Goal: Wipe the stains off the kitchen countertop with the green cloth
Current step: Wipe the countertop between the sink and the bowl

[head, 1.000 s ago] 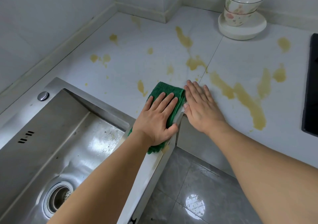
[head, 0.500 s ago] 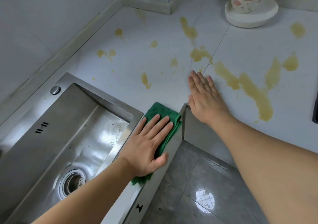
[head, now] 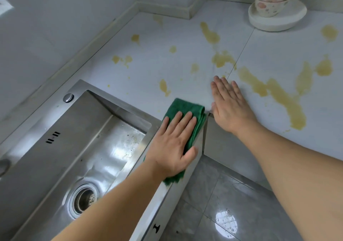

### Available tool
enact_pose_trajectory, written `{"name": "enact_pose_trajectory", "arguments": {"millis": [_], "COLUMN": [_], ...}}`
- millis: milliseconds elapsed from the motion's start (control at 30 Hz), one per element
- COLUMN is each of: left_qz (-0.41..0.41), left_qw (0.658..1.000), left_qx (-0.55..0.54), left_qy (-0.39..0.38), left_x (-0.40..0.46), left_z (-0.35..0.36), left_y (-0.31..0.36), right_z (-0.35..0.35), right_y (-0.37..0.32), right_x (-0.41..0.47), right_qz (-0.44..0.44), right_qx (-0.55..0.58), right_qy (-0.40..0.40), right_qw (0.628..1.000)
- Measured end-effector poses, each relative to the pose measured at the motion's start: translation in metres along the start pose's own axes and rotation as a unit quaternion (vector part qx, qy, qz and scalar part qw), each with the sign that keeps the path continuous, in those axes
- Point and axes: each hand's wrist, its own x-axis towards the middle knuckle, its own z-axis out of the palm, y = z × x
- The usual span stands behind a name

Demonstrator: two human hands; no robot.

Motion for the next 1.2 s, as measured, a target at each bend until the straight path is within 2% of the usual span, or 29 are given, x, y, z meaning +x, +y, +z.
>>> {"name": "enact_pose_trajectory", "arguments": {"millis": [167, 500, 800, 967, 1067, 1200], "left_qz": [-0.003, 0.003, -0.006, -0.023, -0.005, -0.014], "left_qw": [1.0, 1.0, 1.0, 0.999, 1.0, 1.0], "left_qx": [-0.004, 0.009, -0.008, -0.029, -0.025, -0.019], "left_qy": [-0.003, 0.003, 0.013, 0.019, 0.015, 0.013], "left_x": [-0.038, 0.038, 0.069, 0.102, 0.111, 0.114], "left_z": [0.004, -0.008, -0.009, -0.012, -0.014, -0.022], "left_y": [-0.002, -0.018, -0.02, -0.029, -0.038, -0.081], "right_z": [0.0, 0.003, 0.001, -0.014, -0.028, -0.032], "right_y": [0.0, 0.0, 0.002, -0.006, -0.019, -0.067], "right_x": [-0.001, 0.002, 0.001, 0.001, 0.014, 0.046], "right_qz": [0.0, 0.007, 0.013, 0.091, 0.132, 0.162], "right_qx": [0.002, 0.011, 0.012, 0.014, 0.011, 0.08], "right_qy": [0.001, 0.009, 0.006, 0.039, 0.079, 0.087], "right_qw": [1.0, 1.0, 1.0, 0.995, 0.988, 0.98]}}
